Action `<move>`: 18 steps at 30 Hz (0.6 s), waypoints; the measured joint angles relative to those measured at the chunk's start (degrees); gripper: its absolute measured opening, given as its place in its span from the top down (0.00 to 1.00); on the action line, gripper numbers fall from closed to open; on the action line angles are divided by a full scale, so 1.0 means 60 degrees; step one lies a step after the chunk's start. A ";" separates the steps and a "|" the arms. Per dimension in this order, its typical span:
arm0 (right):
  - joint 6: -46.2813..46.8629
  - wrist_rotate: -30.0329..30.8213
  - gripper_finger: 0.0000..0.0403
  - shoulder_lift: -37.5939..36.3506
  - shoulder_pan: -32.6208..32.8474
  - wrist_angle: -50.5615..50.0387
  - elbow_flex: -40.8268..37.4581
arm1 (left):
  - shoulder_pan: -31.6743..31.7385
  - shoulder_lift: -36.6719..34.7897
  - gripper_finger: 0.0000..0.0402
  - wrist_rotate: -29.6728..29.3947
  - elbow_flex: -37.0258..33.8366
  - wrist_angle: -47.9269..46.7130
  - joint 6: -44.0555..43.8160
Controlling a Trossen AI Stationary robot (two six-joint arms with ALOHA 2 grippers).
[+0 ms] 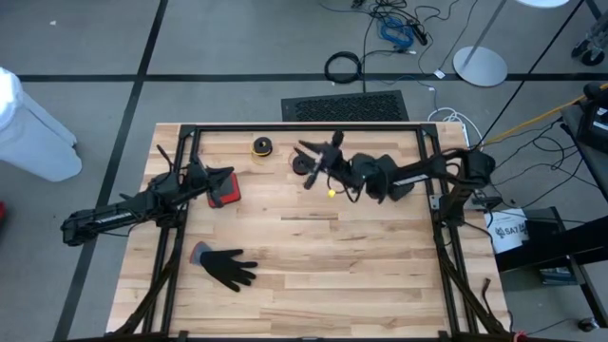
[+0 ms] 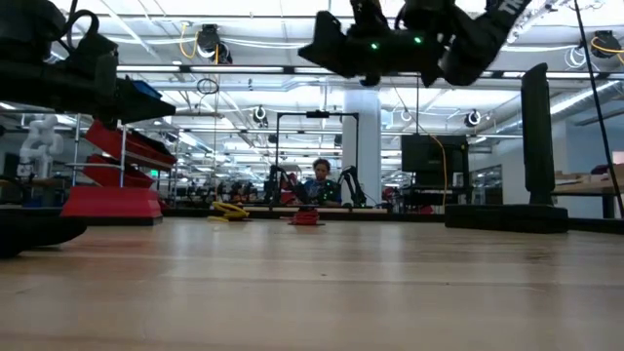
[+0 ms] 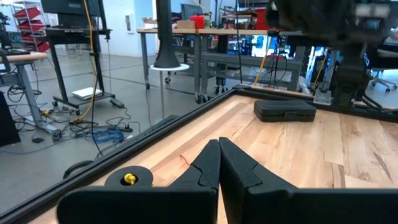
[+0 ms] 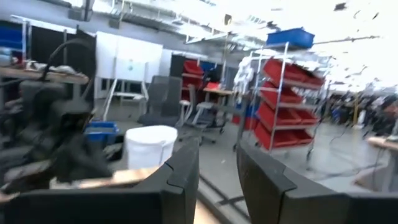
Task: Coil cords
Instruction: Uncoil the yellow wire from the spool
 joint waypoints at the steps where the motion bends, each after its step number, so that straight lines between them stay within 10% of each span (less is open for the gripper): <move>1: -0.0146 -0.0007 0.77 0.0030 -0.0057 -0.0136 0.0258 | 0.0000 0.0004 0.99 0.0000 0.0000 0.0000 0.0000; 18: -0.0806 -0.1007 0.77 0.0889 -0.1601 -0.9386 0.5629 | 0.0002 0.0000 0.99 -0.0002 0.0000 0.0000 0.0000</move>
